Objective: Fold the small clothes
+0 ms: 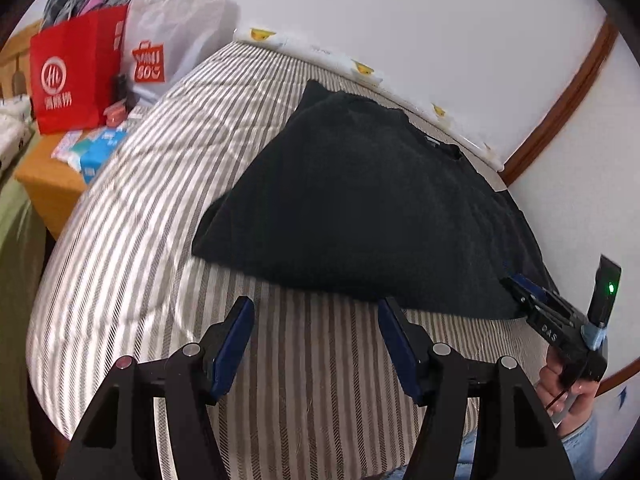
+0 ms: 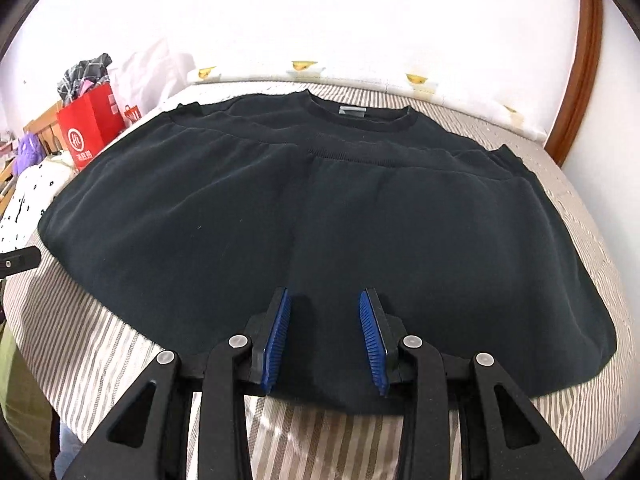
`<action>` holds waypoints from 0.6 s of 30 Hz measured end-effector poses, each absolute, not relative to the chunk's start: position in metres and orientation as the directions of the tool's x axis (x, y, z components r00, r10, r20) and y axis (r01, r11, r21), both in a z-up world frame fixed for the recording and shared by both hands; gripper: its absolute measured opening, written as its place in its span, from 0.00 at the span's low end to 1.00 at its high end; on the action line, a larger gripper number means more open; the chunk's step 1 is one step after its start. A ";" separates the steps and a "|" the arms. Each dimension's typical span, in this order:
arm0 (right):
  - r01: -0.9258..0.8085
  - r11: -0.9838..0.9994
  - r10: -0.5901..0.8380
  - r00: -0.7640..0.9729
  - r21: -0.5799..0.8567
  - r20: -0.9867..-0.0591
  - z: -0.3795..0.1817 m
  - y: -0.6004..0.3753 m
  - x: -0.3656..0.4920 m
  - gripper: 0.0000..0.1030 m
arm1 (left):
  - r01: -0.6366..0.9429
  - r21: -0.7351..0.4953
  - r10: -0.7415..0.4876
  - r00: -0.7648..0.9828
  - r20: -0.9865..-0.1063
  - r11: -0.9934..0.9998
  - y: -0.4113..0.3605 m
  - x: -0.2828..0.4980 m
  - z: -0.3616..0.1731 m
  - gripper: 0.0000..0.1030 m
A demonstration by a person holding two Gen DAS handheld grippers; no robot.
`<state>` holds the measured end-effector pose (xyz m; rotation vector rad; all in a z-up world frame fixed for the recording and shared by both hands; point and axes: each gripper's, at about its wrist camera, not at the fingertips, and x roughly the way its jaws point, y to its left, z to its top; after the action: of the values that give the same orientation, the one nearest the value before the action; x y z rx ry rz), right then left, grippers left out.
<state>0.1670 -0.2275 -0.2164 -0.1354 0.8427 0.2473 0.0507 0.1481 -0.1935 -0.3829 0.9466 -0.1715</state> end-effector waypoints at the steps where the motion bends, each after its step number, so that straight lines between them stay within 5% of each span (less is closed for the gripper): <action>1: -0.269 0.963 0.165 0.644 -0.019 -0.747 -0.216 -0.228 0.163 0.36 | -0.028 -0.407 -0.317 0.577 -0.753 0.913 0.149 0.051 -0.196 0.60; 18: -0.274 0.961 0.223 0.666 0.045 -0.712 -0.206 -0.282 0.130 0.38 | -0.114 -0.587 -0.376 0.667 -0.643 0.801 0.155 0.081 -0.215 0.63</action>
<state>0.1297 -0.2821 -0.2055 -0.0674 0.7941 0.2805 0.0809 0.1548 -0.2148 -0.6419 0.8408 -0.1602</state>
